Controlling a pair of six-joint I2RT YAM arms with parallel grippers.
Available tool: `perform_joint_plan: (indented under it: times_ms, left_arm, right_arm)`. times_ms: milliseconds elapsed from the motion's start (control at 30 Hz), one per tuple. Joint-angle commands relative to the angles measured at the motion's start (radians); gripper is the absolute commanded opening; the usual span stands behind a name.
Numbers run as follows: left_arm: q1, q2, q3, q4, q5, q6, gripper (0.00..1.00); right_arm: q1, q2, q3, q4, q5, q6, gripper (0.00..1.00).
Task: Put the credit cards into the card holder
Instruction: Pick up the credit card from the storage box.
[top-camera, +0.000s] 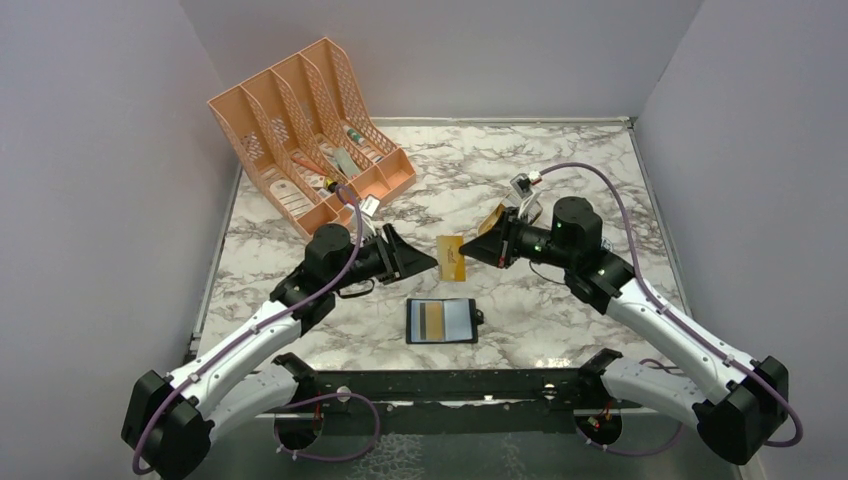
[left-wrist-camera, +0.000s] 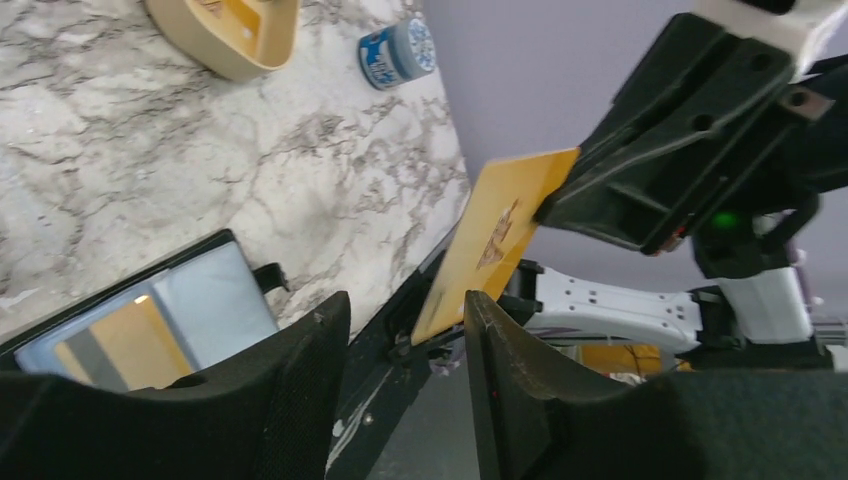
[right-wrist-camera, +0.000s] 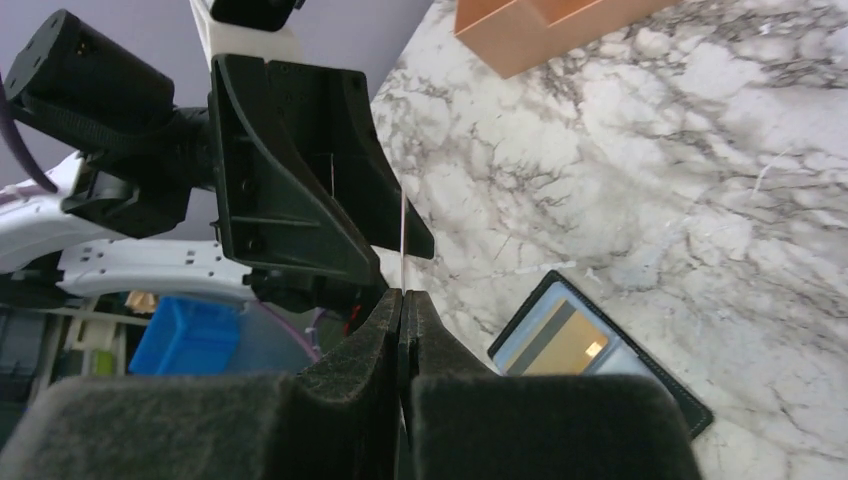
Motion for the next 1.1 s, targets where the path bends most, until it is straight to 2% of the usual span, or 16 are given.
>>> perform_joint_plan:
  times_ms: [0,233,433,567,633,700,767,867,1067]
  left_arm:
    - [0.003,-0.032,-0.031,0.177,0.073,-0.077,0.45]
    - [0.003,-0.048,-0.036,0.191,0.072,-0.08,0.24]
    - [0.003,-0.053,-0.052,0.198,0.075,-0.084,0.01]
    - [0.003,-0.054,-0.062,0.198,0.072,-0.084,0.0]
    - [0.002,-0.054,-0.068,0.199,0.068,-0.08,0.0]
    - [0.003,-0.058,-0.073,0.196,0.062,-0.068,0.0]
    - [0.003,-0.061,-0.073,0.17,0.05,-0.046,0.0]
    - [0.003,-0.07,-0.071,0.11,0.017,-0.005,0.0]
    - [0.003,-0.06,-0.076,0.015,-0.034,0.05,0.0]
  right_arm:
    - [-0.004,-0.016,-0.042,0.155,-0.139,0.133,0.01]
    - [-0.004,-0.012,-0.105,0.256,-0.198,0.21,0.01]
    - [-0.004,-0.001,-0.122,0.246,-0.198,0.204,0.01]
    - [-0.004,-0.003,-0.125,0.223,-0.19,0.198,0.02]
    - [-0.004,-0.004,-0.122,0.201,-0.177,0.19,0.05]
    - [-0.004,-0.009,-0.114,0.158,-0.153,0.177,0.13]
    - [-0.004,-0.014,-0.104,0.109,-0.125,0.162,0.25]
    - [-0.004,-0.025,-0.1,0.044,-0.086,0.133,0.36]
    - [-0.004,-0.036,-0.116,-0.074,0.005,0.076,0.46]
